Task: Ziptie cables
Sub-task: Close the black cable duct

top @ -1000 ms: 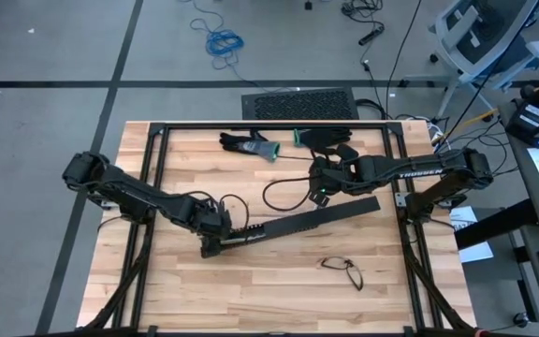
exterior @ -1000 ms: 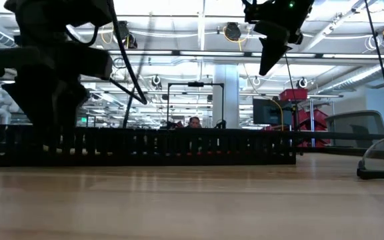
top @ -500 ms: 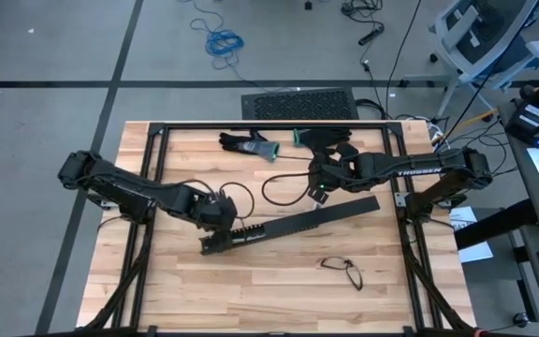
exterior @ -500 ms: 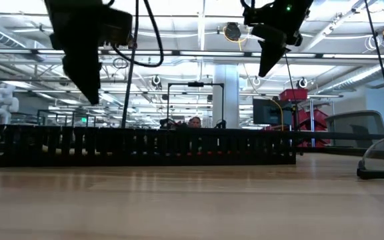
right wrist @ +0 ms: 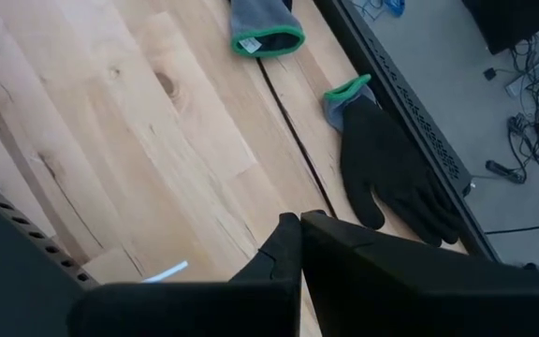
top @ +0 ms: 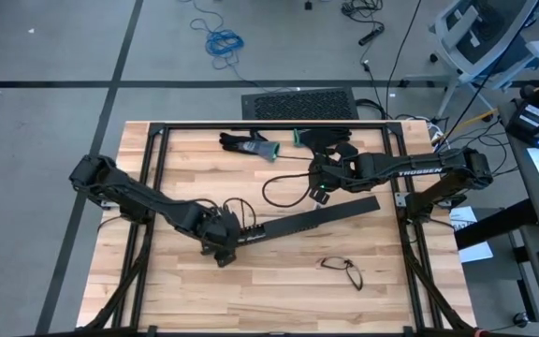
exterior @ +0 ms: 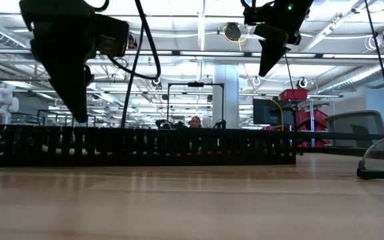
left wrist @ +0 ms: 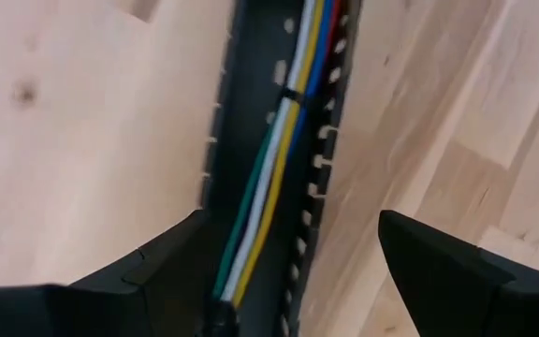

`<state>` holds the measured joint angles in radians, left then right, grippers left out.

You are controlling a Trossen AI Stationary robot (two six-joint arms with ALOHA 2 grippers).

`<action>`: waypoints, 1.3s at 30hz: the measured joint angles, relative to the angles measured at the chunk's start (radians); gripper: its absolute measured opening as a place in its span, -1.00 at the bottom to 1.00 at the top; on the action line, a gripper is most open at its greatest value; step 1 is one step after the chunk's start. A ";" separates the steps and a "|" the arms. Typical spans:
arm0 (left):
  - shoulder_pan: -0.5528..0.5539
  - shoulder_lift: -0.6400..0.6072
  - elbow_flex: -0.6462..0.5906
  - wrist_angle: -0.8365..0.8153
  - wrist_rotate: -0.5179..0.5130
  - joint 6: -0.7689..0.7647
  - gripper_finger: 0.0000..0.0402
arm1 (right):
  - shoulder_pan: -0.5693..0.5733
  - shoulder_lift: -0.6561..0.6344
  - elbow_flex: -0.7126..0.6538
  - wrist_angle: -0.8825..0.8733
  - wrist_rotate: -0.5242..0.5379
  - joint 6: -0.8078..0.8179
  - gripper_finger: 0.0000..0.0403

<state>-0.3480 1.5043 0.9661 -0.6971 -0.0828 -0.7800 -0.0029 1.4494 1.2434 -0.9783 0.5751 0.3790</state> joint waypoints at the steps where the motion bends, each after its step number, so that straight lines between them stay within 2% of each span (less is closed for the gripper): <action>1: -0.005 0.013 0.000 0.013 0.003 0.001 0.50 | 0.000 0.000 0.000 0.000 0.000 0.000 -1.00; 5: -0.015 0.056 0.000 0.020 -0.027 0.008 0.50 | 0.000 0.000 0.000 0.000 0.000 0.000 -1.00; 13: -0.014 0.121 -0.011 0.016 -0.018 0.057 0.50 | 0.000 0.000 0.000 0.000 0.000 -0.002 -1.00; 19: 0.001 0.070 0.048 -0.061 0.022 0.035 0.50 | -0.002 0.000 0.000 0.000 0.000 0.001 -1.00; 24: 0.019 0.015 0.087 -0.187 -0.034 0.155 0.50 | -0.008 0.000 0.000 0.009 0.001 0.010 -1.00; 31: 0.127 -0.001 0.064 -0.242 0.048 0.308 0.50 | -0.011 0.000 0.000 0.009 0.001 0.018 -1.00; 35: 0.160 -0.001 0.062 -0.242 0.068 0.316 0.50 | -0.006 0.000 -0.008 0.010 0.001 0.042 -1.00; 39: 0.166 -0.001 0.063 -0.237 0.145 0.299 0.50 | -0.005 0.000 -0.048 0.008 -0.001 0.055 -1.00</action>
<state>-0.1817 1.5032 1.0286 -0.9341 0.0620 -0.4809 -0.0082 1.4494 1.1954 -0.9702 0.5742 0.4339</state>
